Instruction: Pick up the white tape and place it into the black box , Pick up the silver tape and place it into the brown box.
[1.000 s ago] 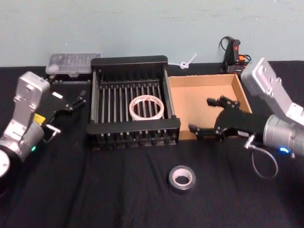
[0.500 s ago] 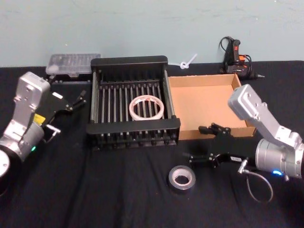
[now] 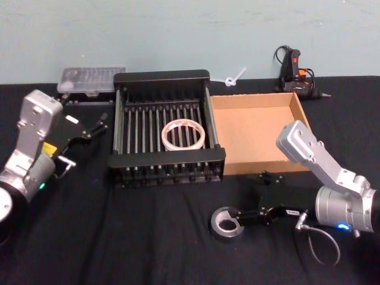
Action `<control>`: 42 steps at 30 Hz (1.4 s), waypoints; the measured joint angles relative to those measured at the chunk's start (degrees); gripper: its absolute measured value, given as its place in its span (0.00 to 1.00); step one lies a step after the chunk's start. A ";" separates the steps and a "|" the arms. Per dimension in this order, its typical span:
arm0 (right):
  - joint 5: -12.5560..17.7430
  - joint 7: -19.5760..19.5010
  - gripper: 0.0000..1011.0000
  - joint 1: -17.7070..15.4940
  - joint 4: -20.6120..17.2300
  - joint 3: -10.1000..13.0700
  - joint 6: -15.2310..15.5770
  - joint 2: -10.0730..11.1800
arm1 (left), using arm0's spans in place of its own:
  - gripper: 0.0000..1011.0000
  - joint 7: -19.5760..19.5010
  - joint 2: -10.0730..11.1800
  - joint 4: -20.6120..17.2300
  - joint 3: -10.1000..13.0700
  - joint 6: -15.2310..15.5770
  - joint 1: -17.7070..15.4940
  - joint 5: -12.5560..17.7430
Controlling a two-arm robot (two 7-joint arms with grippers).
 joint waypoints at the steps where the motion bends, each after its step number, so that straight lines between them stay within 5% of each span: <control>1: 0.01 0.03 0.99 0.06 0.11 -0.11 0.12 0.00 | 0.99 0.00 0.00 0.00 0.00 0.00 0.00 0.00; 42: -1.62 0.42 0.99 2.72 4.76 -3.35 1.65 -2.00 | 0.99 0.00 0.00 0.00 0.00 0.00 0.00 0.00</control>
